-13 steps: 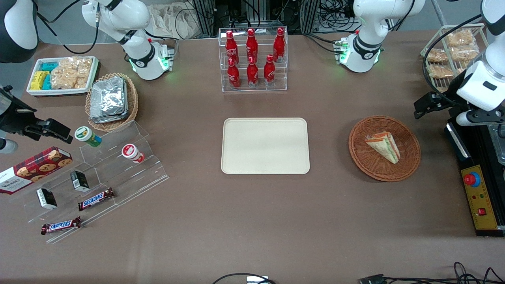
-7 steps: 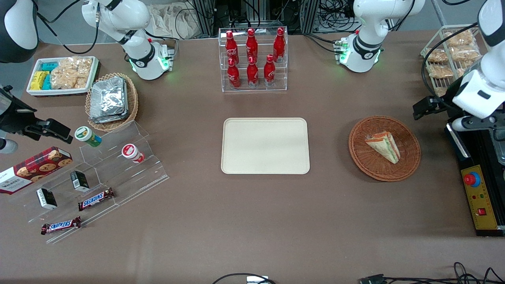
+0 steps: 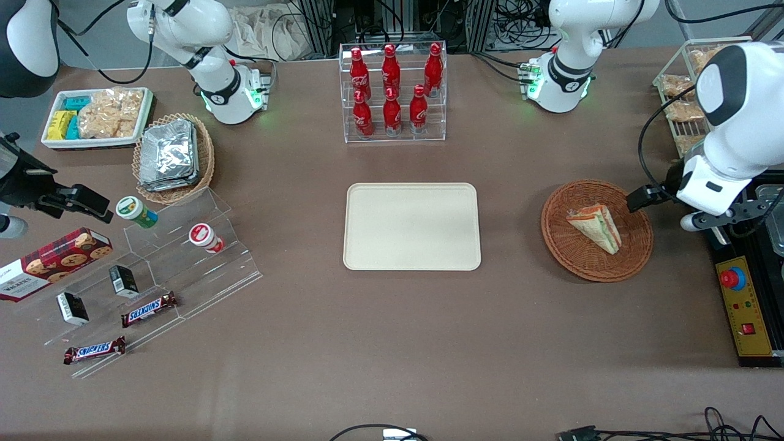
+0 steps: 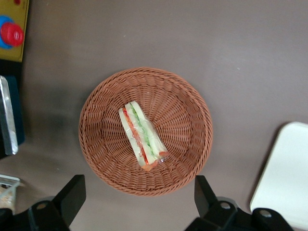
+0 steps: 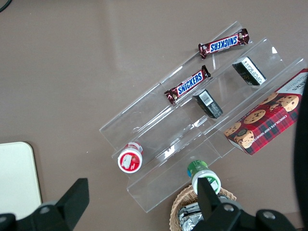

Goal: Place sandwich from basket to tray
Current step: 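Lower the open left gripper over the wrapped sandwich in the basket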

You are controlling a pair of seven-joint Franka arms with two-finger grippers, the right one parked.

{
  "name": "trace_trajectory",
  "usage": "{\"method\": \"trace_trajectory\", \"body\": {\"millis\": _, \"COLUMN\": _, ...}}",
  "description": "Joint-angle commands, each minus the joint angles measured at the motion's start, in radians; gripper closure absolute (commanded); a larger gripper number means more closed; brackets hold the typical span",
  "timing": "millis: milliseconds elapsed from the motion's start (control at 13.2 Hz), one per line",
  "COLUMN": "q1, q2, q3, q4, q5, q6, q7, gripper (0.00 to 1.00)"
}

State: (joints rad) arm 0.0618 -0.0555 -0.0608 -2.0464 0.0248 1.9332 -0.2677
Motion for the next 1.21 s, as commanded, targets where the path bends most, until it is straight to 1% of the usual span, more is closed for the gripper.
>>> {"method": "trace_trajectory", "body": {"millis": 0, "q1": 0.015, "q2": -0.047, "q3": -0.007, "q4": -0.125, "q5": 0.017, "q6": 0.104, "q7": -0.073, "gripper": 0.0}}
{"method": "trace_trajectory", "body": {"millis": 152, "q1": 0.03, "q2": -0.053, "q3": -0.007, "q4": -0.184, "q5": 0.027, "q6": 0.16, "q7": -0.102, "gripper": 0.0}}
{"method": "trace_trajectory", "body": {"millis": 455, "q1": 0.027, "q2": -0.04, "q3": -0.011, "q4": -0.241, "q5": 0.06, "q6": 0.214, "q7": -0.243, "gripper": 0.0}}
{"method": "trace_trajectory", "body": {"millis": 759, "q1": 0.026, "q2": -0.03, "q3": -0.013, "q4": -0.366, "q5": 0.066, "q6": 0.37, "q7": -0.3, "gripper": 0.0}}
{"method": "trace_trajectory", "body": {"millis": 1138, "q1": 0.024, "q2": 0.023, "q3": -0.013, "q4": -0.415, "q5": 0.066, "q6": 0.484, "q7": -0.392, "gripper": 0.0}}
